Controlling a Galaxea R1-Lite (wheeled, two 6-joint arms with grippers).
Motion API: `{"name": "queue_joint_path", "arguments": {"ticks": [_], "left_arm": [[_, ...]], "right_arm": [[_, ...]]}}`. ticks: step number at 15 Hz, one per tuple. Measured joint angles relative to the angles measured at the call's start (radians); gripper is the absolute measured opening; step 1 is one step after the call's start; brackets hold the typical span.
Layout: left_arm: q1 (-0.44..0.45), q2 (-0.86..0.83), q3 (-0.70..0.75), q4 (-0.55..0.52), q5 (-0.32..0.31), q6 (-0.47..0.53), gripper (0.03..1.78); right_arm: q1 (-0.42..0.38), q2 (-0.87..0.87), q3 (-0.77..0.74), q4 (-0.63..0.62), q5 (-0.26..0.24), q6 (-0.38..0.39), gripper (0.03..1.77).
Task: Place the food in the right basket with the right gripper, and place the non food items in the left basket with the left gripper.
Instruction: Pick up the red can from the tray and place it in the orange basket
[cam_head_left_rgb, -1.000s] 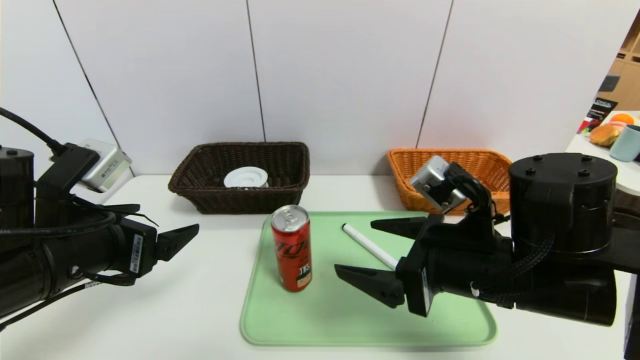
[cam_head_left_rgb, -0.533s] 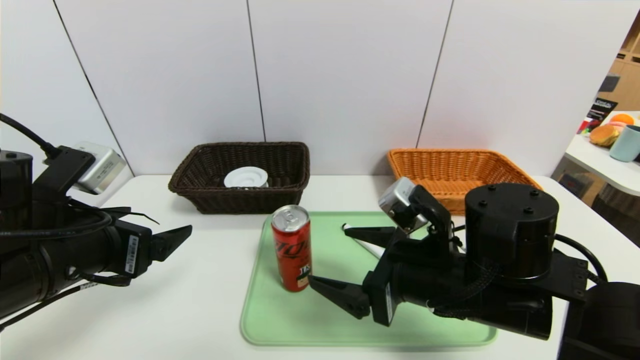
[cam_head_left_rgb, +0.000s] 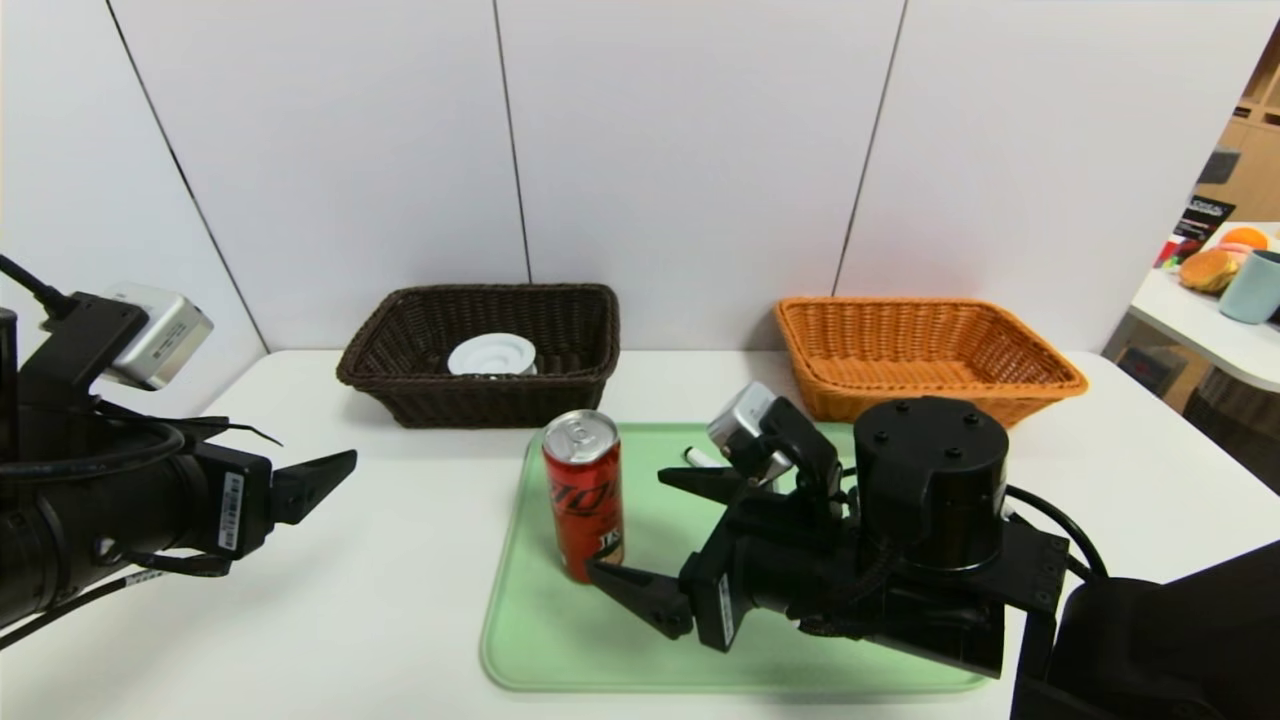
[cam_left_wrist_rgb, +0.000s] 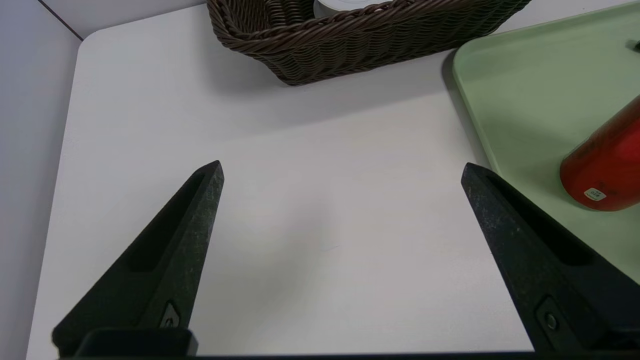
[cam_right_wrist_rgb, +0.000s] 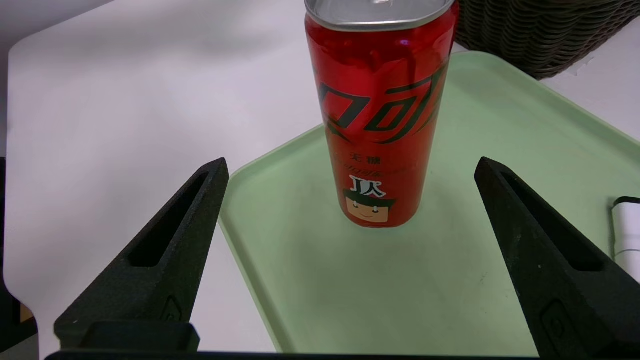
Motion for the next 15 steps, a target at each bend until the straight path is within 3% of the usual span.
{"name": "queue_joint_path", "arguments": {"ticks": [15], "left_arm": [[0.001, -0.022, 0.012, 0.014, -0.002, 0.0, 1.69]], "right_arm": [[0.008, 0.231, -0.148, -0.132, -0.032, 0.0, 1.7]]}}
